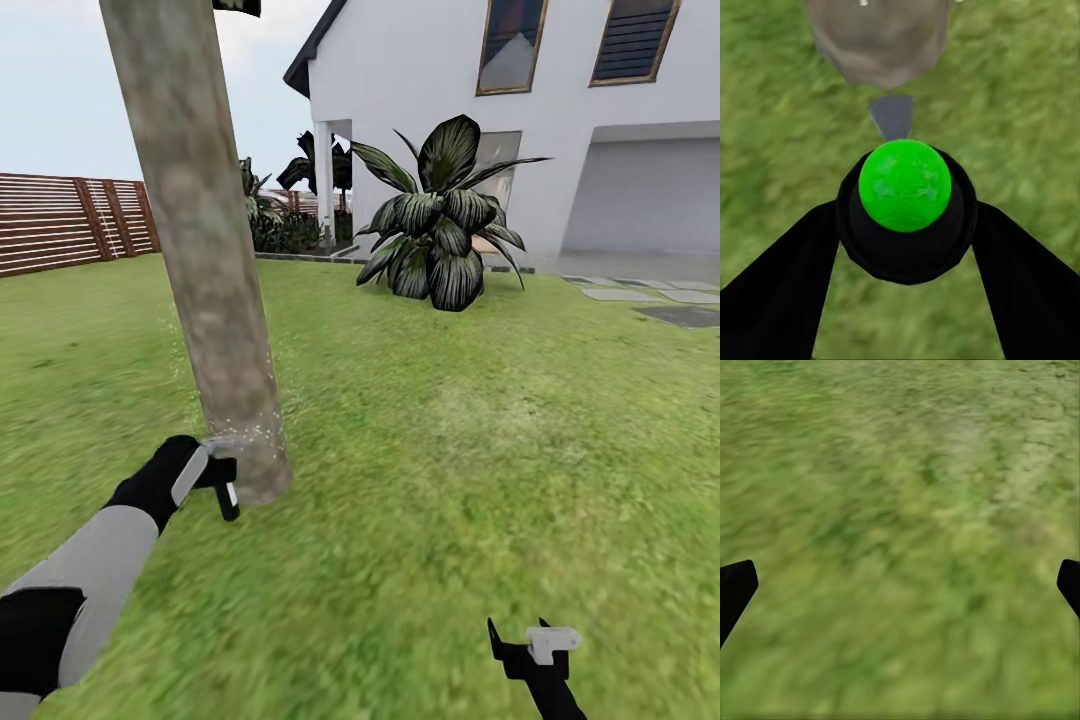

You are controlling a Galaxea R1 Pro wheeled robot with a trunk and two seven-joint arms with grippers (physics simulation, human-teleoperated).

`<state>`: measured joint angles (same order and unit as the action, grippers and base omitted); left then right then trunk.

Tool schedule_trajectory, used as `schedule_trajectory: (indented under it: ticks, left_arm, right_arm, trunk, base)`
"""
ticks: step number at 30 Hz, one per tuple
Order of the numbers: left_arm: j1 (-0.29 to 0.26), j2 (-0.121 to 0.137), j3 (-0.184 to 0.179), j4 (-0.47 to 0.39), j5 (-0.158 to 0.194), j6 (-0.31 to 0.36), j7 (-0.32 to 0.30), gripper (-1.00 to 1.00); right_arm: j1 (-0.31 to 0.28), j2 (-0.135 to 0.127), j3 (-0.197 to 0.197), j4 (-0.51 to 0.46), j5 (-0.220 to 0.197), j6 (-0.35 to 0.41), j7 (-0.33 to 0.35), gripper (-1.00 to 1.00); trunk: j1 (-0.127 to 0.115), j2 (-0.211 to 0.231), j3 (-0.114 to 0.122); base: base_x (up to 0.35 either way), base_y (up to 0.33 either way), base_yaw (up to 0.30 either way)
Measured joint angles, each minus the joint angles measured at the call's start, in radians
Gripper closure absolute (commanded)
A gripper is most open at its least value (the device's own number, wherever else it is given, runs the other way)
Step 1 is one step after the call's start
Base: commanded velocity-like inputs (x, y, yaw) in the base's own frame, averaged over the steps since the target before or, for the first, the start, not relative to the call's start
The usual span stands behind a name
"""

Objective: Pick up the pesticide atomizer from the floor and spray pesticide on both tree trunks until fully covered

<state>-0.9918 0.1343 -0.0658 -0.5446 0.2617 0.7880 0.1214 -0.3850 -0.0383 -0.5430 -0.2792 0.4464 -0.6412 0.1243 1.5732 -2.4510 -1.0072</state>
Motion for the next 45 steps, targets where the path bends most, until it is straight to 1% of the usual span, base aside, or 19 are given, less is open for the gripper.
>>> schedule_trajectory:
  ticks: [1,2,3,4,6,7,8,11,15,17,19,21,24,26,29,32,33,36,45]
  left_arm:
    - [0.002,0.040,0.001,0.000,0.014,0.000,-0.004,1.00]
    - [0.003,0.074,0.001,0.000,-0.003,0.002,-0.006,1.00]
    - [0.004,0.087,0.001,0.000,0.014,0.001,-0.007,1.00]
    - [0.004,0.091,-0.001,-0.001,0.016,0.001,-0.008,1.00]
    - [0.004,0.084,-0.003,-0.032,0.018,0.011,-0.008,1.00]
    - [0.007,0.080,-0.002,-0.086,0.019,0.040,-0.007,1.00]
    - [0.008,0.075,-0.002,-0.117,0.019,0.060,-0.006,1.00]
    - [0.009,0.042,-0.003,-0.222,0.019,0.131,-0.001,1.00]
    - [0.009,0.040,-0.004,-0.236,0.007,0.139,0.001,1.00]
    - [0.012,0.064,0.000,-0.236,-0.002,0.141,0.002,1.00]
    - [0.013,0.072,-0.004,-0.237,0.003,0.141,0.002,1.00]
    - [0.011,0.063,-0.006,-0.238,-0.004,0.141,0.002,1.00]
    - [0.004,0.024,-0.005,-0.239,-0.011,0.143,0.003,1.00]
    - [0.004,0.013,-0.005,-0.239,-0.019,0.144,0.003,1.00]
    - [0.007,0.026,-0.001,-0.239,-0.028,0.145,0.004,1.00]
    - [0.013,0.069,0.002,-0.237,-0.037,0.144,0.004,1.00]
    - [0.014,0.072,0.002,-0.237,-0.029,0.143,0.004,1.00]
    - [0.015,0.074,-0.001,-0.237,-0.027,0.143,0.003,1.00]
    - [0.006,0.061,-0.004,-0.238,-0.027,0.143,0.005,1.00]
  right_arm:
    - [0.000,0.000,0.000,0.000,0.000,0.000,0.000,-1.00]
    - [0.000,0.000,0.000,0.000,0.000,0.000,0.000,-1.00]
    - [0.000,0.000,0.000,0.000,0.000,0.000,0.000,-1.00]
    - [0.000,0.000,0.000,0.000,0.000,0.000,0.000,-1.00]
    - [0.000,0.000,0.000,0.000,0.000,0.000,0.000,-1.00]
    - [0.000,0.000,0.000,0.000,0.000,0.000,0.000,-1.00]
    - [0.000,0.000,0.000,0.000,0.000,0.000,0.000,-1.00]
    - [0.000,0.001,0.000,0.000,0.000,0.000,0.000,-1.00]
    - [0.000,0.001,0.000,0.000,0.000,0.000,0.000,-1.00]
    - [0.000,0.000,0.000,0.000,0.000,0.000,0.000,-1.00]
    - [0.000,0.000,0.000,0.000,0.000,0.000,0.000,-1.00]
    - [0.000,0.000,0.000,0.000,0.000,0.000,0.000,-1.00]
    - [0.000,0.000,0.000,0.000,0.000,0.000,0.000,-1.00]
    - [0.000,0.000,0.000,0.000,0.000,0.000,0.000,-1.00]
    - [0.000,0.000,0.000,0.000,0.000,0.000,0.000,-1.00]
    - [0.000,0.000,0.000,0.000,0.000,0.000,0.000,-1.00]
    - [0.000,0.000,0.000,0.000,0.000,0.000,0.000,-1.00]
    - [0.000,0.001,0.000,0.000,0.000,0.000,0.000,-1.00]
    - [0.000,0.001,0.000,0.001,0.000,0.000,0.000,-1.00]
  trunk:
    - [0.000,0.000,0.000]
    - [0.000,0.000,0.000]
    - [0.000,0.000,0.000]
    - [0.000,0.000,0.000]
    - [0.000,0.000,0.000]
    - [0.000,0.000,0.000]
    - [0.000,0.000,0.000]
    - [0.000,0.000,0.000]
    - [0.000,0.000,0.000]
    - [0.000,0.000,0.000]
    - [0.000,0.000,0.000]
    - [0.000,0.000,0.000]
    - [0.000,0.000,0.000]
    - [0.000,0.000,0.000]
    - [0.000,0.000,0.000]
    - [0.000,0.000,0.000]
    - [0.000,0.000,0.000]
    - [0.000,0.000,0.000]
    - [0.000,0.000,0.000]
  base:
    - [0.000,0.000,0.000]
    - [0.000,0.000,0.000]
    - [0.000,0.000,0.000]
    - [0.000,0.000,0.000]
    - [0.000,-0.050,0.000]
    - [0.000,-0.161,0.000]
    - [0.000,-0.215,0.019]
    - [0.005,-0.256,0.189]
    - [0.092,-0.213,0.093]
    - [0.029,-0.027,0.004]
    - [0.008,-0.007,0.001]
    - [0.001,-0.001,0.000]
    - [0.000,0.000,0.000]
    - [0.000,0.000,0.000]
    - [-0.099,-0.061,0.000]
    - [-0.181,-0.189,0.015]
    - [-0.076,-0.246,0.143]
    - [-0.021,-0.265,0.240]
    - [0.116,-0.246,0.247]
